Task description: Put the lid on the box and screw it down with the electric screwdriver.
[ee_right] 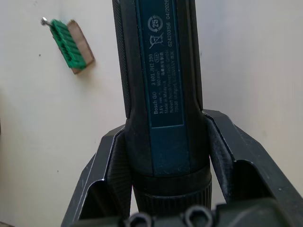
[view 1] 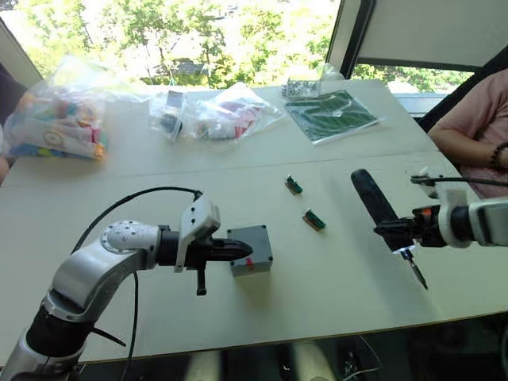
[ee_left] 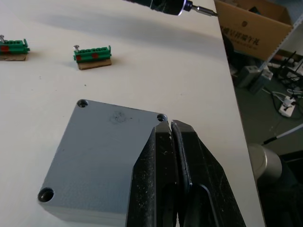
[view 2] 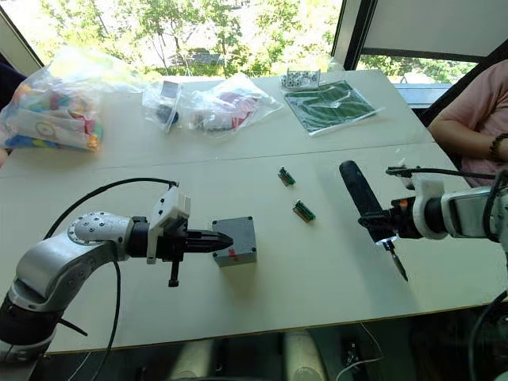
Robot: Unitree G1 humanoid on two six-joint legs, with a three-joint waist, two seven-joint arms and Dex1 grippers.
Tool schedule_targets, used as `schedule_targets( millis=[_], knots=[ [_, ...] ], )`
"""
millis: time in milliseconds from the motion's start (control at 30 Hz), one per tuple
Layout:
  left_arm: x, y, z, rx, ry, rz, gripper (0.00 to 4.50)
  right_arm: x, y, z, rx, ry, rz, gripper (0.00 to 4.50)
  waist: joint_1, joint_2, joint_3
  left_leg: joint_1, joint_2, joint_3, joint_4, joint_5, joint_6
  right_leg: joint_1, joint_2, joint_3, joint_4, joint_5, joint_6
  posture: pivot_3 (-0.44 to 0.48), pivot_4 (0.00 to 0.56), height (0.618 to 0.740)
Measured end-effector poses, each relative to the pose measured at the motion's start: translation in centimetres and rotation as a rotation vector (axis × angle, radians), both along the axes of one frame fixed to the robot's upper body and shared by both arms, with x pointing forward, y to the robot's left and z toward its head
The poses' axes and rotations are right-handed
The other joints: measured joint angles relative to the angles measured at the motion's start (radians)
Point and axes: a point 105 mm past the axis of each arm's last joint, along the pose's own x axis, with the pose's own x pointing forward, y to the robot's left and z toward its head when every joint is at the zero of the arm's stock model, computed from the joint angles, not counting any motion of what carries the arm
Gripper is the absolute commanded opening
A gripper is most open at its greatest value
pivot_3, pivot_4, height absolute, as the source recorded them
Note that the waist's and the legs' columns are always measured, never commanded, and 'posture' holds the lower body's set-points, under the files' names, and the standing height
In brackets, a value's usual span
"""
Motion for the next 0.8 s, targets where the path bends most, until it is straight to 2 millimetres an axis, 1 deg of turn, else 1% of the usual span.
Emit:
schedule_targets(
  millis=[67, 133, 267, 333, 367, 400, 433, 467, 500, 567, 600, 667, 700, 733, 767, 800],
  knots=[
    [0.2, 0.0, -0.2, 0.000, -0.009, 0.020, 0.00, 0.2, 0.3, -1.5, 0.013, 0.043, -0.023, 1.88, -0.004, 0.000, 0.001, -0.002, 0.000, -0.001, 0.007, 0.000, 0.000, 0.000, 0.001, 0.000, 0.002, 0.001, 0.000, 0.000, 0.150, 0.740],
    [0.3, 0.1, -0.5, 0.000, -0.007, 0.041, 0.00, 0.4, 0.5, -2.4, 0.000, 0.067, -0.040, 1.88, -0.007, 0.000, 0.001, -0.002, 0.000, -0.001, 0.010, 0.000, 0.000, 0.001, 0.001, 0.000, 0.003, 0.001, 0.001, 0.000, 0.150, 0.740],
    [0.3, 0.4, -1.0, 0.009, 0.005, 0.065, 0.00, 1.3, 0.8, -2.6, -0.016, 0.046, -0.072, 1.88, -0.014, -0.001, 0.002, -0.002, 0.000, 0.000, 0.013, 0.000, 0.000, 0.003, 0.000, 0.001, 0.002, 0.001, 0.001, 0.000, 0.150, 0.740],
    [0.3, 0.6, -1.1, 0.014, 0.008, 0.075, 0.00, 1.5, 0.8, -2.6, -0.023, 0.038, -0.083, 2.86, -0.013, -0.002, 0.002, -0.002, 0.000, 0.000, 0.013, 0.000, 0.000, 0.004, 0.001, 0.001, 0.002, 0.001, 0.001, 0.000, 0.150, 0.740],
    [0.3, 0.7, -1.2, 0.017, 0.012, 0.080, 0.00, 1.5, 0.9, -2.6, -0.022, 0.032, -0.085, 3.07, -0.013, -0.002, 0.002, -0.002, 0.000, -0.001, 0.013, 0.000, 0.000, 0.004, 0.001, 0.001, 0.002, 0.001, 0.001, 0.000, 0.150, 0.740],
    [0.4, 0.9, -1.3, 0.022, 0.014, 0.084, 0.00, 1.6, 1.0, -2.5, -0.017, 0.024, -0.082, 3.38, -0.013, -0.002, 0.002, -0.002, 0.000, -0.001, 0.013, 0.000, 0.000, 0.004, 0.001, 0.001, 0.002, 0.001, 0.001, 0.000, 0.150, 0.740],
    [0.5, 1.1, -1.4, 0.028, 0.018, 0.089, 0.00, 1.6, 1.2, -2.4, -0.019, 0.017, -0.078, 3.77, -0.013, -0.002, 0.002, -0.002, 0.000, -0.001, 0.012, 0.000, 0.000, 0.004, 0.001, 0.001, 0.003, 0.002, 0.001, 0.000, 0.150, 0.740],
    [0.6, 1.5, -1.5, 0.041, 0.023, 0.099, 0.00, 1.6, 1.4, -2.3, -0.023, 0.007, -0.068, 4.02, -0.013, -0.002, 0.002, -0.002, 0.000, -0.001, 0.012, 0.000, 0.000, 0.004, 0.001, 0.001, 0.003, 0.002, 0.002, 0.000, 0.150, 0.740],
    [0.7, 1.8, -1.5, 0.050, 0.024, 0.108, 0.00, 1.6, 1.5, -2.1, -0.030, -0.002, -0.062, 4.42, -0.013, -0.002, 0.002, -0.002, 0.000, -0.001, 0.012, 0.000, 0.000, 0.004, 0.001, 0.001, 0.003, 0.002, 0.002, 0.000, 0.150, 0.740],
    [1.1, 2.5, -1.5, 0.064, 0.021, 0.131, 0.00, 1.8, 1.4, -1.7, -0.060, -0.032, -0.057, 4.49, -0.013, -0.002, 0.002, -0.002, 0.000, -0.001, 0.011, 0.000, 0.000, 0.003, 0.001, 0.001, 0.003, 0.002, 0.001, 0.000, 0.150, 0.740],
    [1.4, 3.0, -1.4, 0.067, 0.021, 0.151, 0.00, 2.2, 1.3, -1.2, -0.087, -0.070, -0.050, 4.49, -0.013, -0.001, 0.002, -0.002, 0.000, -0.001, 0.010, 0.000, 0.000, 0.003, 0.001, 0.001, 0.003, 0.002, 0.001, 0.000, 0.150, 0.740],
    [1.9, 3.8, -1.2, 0.072, 0.018, 0.187, 0.00, 3.3, 1.0, 0.6, -0.149, -0.191, -0.025, 4.49, -0.013, -0.001, 0.002, -0.002, 0.000, -0.001, 0.010, 0.000, 0.000, 0.002, 0.001, 0.001, 0.003, 0.002, 0.002, 0.000, 0.150, 0.740],
    [2.2, 4.5, -1.2, 0.075, 0.017, 0.211, 0.00, 3.9, 2.1, 2.8, -0.129, -0.332, 0.056, 4.49, -0.014, -0.001, 0.002, -0.002, 0.000, -0.001, 0.009, 0.000, 0.000, 0.001, 0.001, 0.001, 0.003, 0.002, 0.002, 0.000, 0.150, 0.740],
    [2.5, 4.9, -1.2, 0.081, 0.017, 0.230, 0.00, 3.9, 3.8, 4.5, -0.083, -0.432, 0.139, 4.49, -0.016, -0.001, 0.002, -0.002, 0.000, -0.001, 0.008, 0.000, 0.000, 0.001, 0.002, 0.001, 0.003, 0.002, 0.002, 0.000, 0.150, 0.740],
    [2.7, 5.3, -1.3, 0.083, 0.019, 0.245, 0.00, 3.8, 5.9, 6.6, -0.004, -0.555, 0.239, 4.49, -0.016, -0.001, 0.002, -0.001, 0.002, -0.001, 0.009, -0.001, 0.001, 0.002, 0.003, 0.001, 0.003, 0.002, 0.002, 0.000, 0.150, 0.740],
    [2.8, 5.3, -1.4, 0.081, 0.024, 0.250, 0.00, 3.3, 7.1, 7.7, 0.026, -0.620, 0.309, 4.49, -0.015, -0.001, 0.002, -0.001, 0.002, -0.002, 0.008, -0.001, 0.001, 0.002, 0.004, 0.001, 0.003, 0.002, 0.002, 0.000, 0.150, 0.740]
  ],
)
